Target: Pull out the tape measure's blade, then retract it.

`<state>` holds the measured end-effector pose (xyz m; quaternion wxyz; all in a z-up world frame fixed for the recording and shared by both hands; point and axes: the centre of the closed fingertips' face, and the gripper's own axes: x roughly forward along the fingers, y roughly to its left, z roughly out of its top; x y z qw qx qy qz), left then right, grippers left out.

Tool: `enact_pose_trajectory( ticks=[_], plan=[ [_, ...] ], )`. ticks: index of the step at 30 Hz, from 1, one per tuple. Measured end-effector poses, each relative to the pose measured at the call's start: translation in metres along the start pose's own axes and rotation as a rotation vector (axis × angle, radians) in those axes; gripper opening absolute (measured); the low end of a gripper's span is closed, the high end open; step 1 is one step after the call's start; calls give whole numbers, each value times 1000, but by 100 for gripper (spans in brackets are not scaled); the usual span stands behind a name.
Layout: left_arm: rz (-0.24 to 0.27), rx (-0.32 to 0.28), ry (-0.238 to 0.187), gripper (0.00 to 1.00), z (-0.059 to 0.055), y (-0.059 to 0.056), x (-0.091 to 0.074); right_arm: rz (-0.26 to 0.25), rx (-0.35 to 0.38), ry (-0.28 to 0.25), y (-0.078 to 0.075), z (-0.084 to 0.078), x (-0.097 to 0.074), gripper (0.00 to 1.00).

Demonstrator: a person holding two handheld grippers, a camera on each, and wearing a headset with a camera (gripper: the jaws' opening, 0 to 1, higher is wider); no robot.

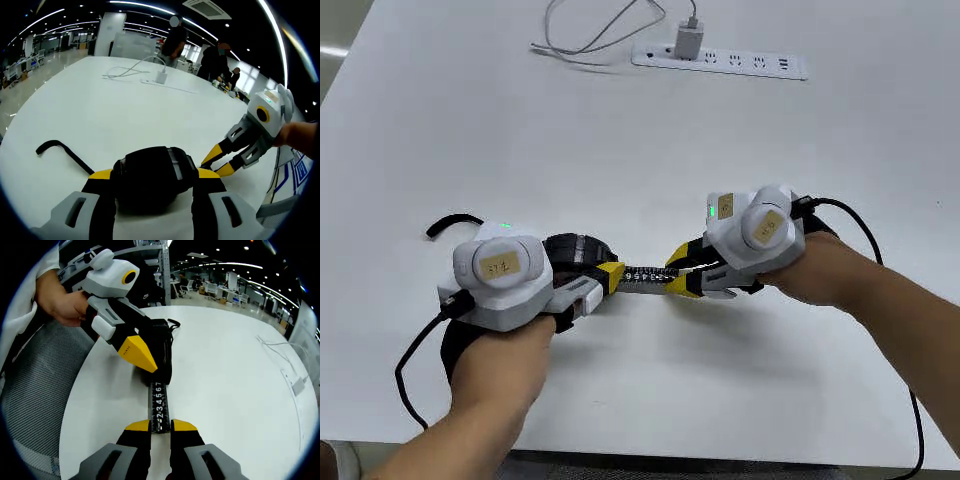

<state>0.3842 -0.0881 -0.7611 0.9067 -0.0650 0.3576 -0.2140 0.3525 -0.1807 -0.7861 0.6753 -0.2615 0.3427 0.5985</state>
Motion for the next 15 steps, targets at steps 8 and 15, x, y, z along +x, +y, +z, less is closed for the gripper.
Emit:
enact_pose_trajectory(
  ticks=[8,15],
  plan=[
    [-3,-8,-1,57,1,0,-1,6,-3,-16,0,13,10,10],
    [-4,-10,-3,57,1,0,0,12,8,-37,1,23,19,10]
  ],
)
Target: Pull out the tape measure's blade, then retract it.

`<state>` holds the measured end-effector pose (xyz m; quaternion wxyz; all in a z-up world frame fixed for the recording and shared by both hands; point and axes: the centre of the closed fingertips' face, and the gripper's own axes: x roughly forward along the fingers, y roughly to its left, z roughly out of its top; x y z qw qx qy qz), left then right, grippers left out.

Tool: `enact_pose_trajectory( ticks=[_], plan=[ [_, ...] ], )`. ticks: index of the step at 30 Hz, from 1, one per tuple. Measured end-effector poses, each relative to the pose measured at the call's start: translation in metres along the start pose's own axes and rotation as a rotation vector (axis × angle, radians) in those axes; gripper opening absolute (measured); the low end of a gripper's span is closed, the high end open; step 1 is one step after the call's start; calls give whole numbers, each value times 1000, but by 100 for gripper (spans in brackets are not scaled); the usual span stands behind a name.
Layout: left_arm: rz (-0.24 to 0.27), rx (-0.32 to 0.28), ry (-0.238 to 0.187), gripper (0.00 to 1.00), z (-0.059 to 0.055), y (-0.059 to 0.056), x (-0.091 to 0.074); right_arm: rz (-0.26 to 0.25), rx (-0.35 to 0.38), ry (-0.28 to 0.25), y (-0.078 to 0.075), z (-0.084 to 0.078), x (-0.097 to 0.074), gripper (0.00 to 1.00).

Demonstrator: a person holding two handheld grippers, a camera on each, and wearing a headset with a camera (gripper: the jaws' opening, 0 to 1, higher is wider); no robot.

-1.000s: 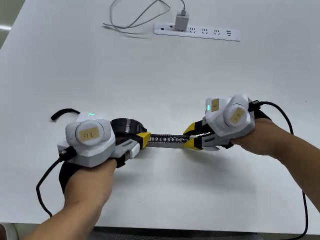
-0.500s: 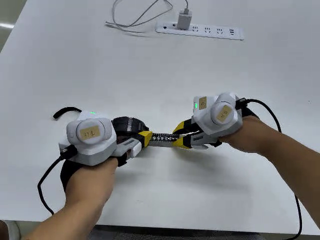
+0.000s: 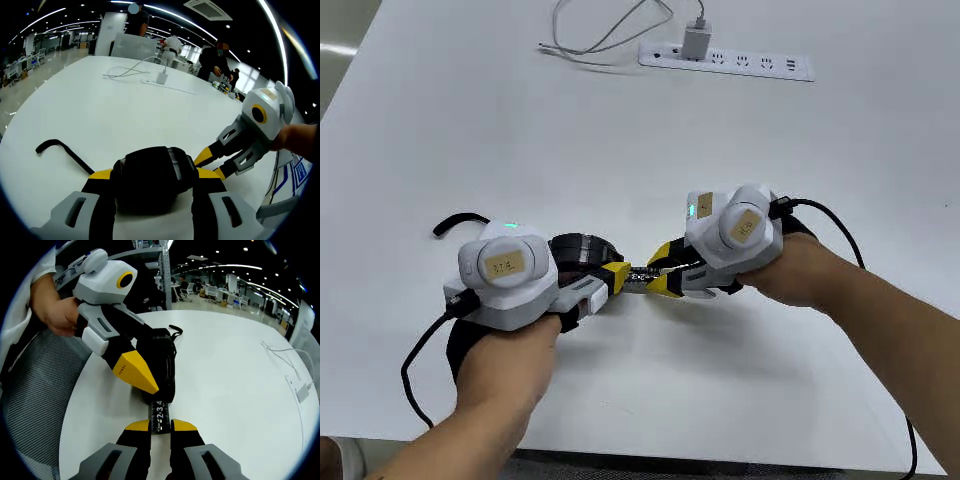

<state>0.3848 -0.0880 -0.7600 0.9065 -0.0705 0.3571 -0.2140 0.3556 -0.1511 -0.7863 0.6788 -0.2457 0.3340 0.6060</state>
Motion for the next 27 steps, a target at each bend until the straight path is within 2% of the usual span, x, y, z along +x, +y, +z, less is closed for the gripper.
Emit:
enact_pose_trajectory(
  ticks=[16,27],
  plan=[
    [-1,10,-3,57,-1,0,1,14,-5,-34,2,16,16,10],
    [1,-2,-6,58,-1,0,2,9,-4,-35,1,15,17,11]
  ],
)
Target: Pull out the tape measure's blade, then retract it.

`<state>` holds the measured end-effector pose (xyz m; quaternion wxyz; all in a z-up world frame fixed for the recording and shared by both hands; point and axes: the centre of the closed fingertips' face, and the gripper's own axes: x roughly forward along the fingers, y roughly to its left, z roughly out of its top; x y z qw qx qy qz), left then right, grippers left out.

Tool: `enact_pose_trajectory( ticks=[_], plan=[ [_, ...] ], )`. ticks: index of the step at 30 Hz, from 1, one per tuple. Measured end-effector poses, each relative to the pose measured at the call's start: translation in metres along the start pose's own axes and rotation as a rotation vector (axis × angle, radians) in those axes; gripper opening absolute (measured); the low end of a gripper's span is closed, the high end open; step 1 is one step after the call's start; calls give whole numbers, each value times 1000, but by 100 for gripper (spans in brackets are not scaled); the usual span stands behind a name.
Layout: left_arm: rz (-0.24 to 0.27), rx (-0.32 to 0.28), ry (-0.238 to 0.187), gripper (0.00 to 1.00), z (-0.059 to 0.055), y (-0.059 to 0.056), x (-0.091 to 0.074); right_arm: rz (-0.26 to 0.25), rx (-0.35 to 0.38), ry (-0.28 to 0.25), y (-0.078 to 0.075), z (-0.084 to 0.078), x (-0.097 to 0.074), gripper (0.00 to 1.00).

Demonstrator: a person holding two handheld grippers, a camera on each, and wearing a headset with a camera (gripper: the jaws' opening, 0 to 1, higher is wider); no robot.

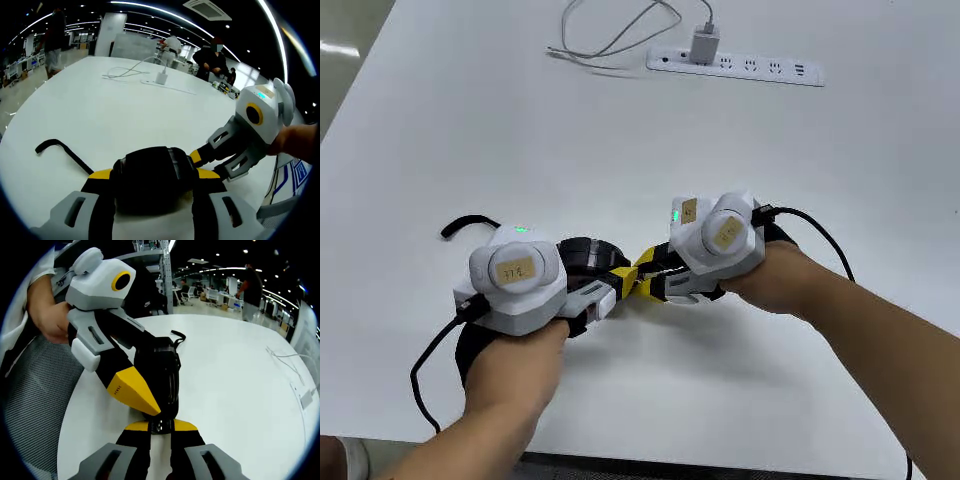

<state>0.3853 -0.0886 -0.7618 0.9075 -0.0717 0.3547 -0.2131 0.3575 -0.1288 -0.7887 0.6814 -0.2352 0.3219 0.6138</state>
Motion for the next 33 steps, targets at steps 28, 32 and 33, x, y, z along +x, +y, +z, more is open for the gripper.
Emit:
enact_pose_trajectory(
  ticks=[28,32,33],
  plan=[
    [-44,98,-30,63,9,-8,-12,-55,63,2,-4,-5,-20,26],
    [-38,112,-40,64,11,-1,-21,-74,99,-37,-2,-6,-30,29],
    [-48,120,-37,64,11,-2,-23,-80,105,-43,-2,-6,-32,29]
  ],
)
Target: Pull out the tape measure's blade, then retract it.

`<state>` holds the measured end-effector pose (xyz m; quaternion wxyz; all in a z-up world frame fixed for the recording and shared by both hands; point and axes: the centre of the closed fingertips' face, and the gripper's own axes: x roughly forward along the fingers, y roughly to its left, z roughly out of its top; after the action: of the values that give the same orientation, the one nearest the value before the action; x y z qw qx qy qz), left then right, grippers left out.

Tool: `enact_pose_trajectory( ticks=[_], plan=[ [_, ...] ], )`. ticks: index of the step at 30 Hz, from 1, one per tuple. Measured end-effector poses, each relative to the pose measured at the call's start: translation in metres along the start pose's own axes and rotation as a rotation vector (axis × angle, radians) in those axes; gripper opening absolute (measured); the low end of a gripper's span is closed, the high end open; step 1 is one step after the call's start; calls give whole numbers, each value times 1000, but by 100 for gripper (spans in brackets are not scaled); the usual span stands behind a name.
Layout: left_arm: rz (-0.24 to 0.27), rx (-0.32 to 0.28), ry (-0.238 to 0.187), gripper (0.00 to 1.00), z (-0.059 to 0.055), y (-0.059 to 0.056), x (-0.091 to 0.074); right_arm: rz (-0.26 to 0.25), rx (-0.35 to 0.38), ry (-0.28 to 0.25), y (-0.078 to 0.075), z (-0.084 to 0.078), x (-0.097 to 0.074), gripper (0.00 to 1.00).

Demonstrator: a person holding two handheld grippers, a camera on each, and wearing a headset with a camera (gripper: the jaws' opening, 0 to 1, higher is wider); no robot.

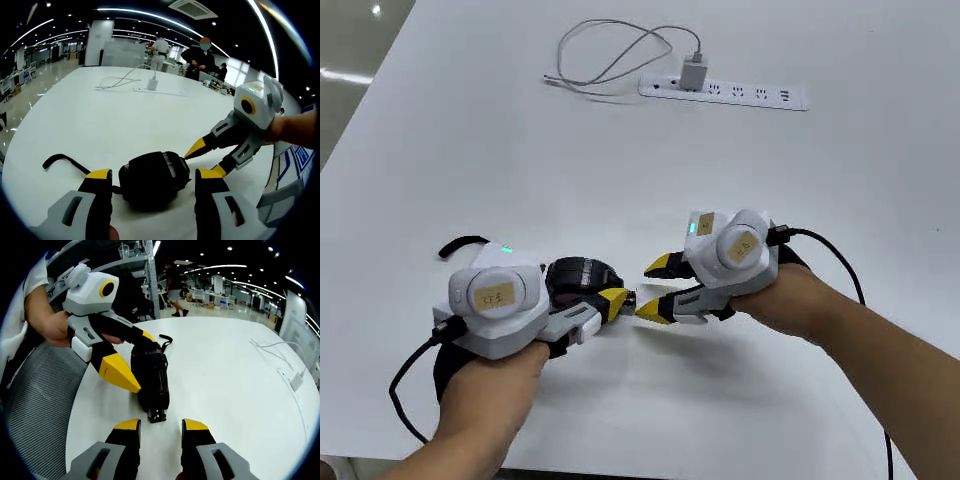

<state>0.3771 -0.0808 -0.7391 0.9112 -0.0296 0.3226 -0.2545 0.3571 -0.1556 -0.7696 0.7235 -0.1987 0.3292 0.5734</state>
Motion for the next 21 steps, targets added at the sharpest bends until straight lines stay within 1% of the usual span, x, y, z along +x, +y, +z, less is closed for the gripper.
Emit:
enact_pose_trajectory(
  ticks=[2,3,5,7,9,11,12,14,16,21],
  plan=[
    [-15,7,-4,65,1,-2,-4,-7,11,-8,1,-2,-4,30],
    [-27,26,-2,65,1,-4,-6,-13,18,-13,2,-3,-6,31],
    [-38,47,3,65,-1,-7,-9,-18,40,-33,3,-2,-10,31],
    [-50,59,12,65,-4,-9,-11,-27,48,-36,3,-3,-12,32],
    [-47,66,13,65,-6,-8,-11,-32,49,-38,4,-4,-13,32],
    [-52,50,13,65,-7,-8,-11,-35,51,-37,4,-5,-13,32],
    [-52,52,14,65,-7,-8,-11,-37,52,-37,5,-5,-14,32],
    [-57,57,14,65,-7,-10,-12,-44,50,-42,6,-5,-16,33],
    [-67,70,15,65,-6,-11,-13,-54,59,-52,8,-5,-20,33],
    [-79,100,22,65,-10,-7,-20,-96,76,-78,13,-8,-32,36]
  ],
)
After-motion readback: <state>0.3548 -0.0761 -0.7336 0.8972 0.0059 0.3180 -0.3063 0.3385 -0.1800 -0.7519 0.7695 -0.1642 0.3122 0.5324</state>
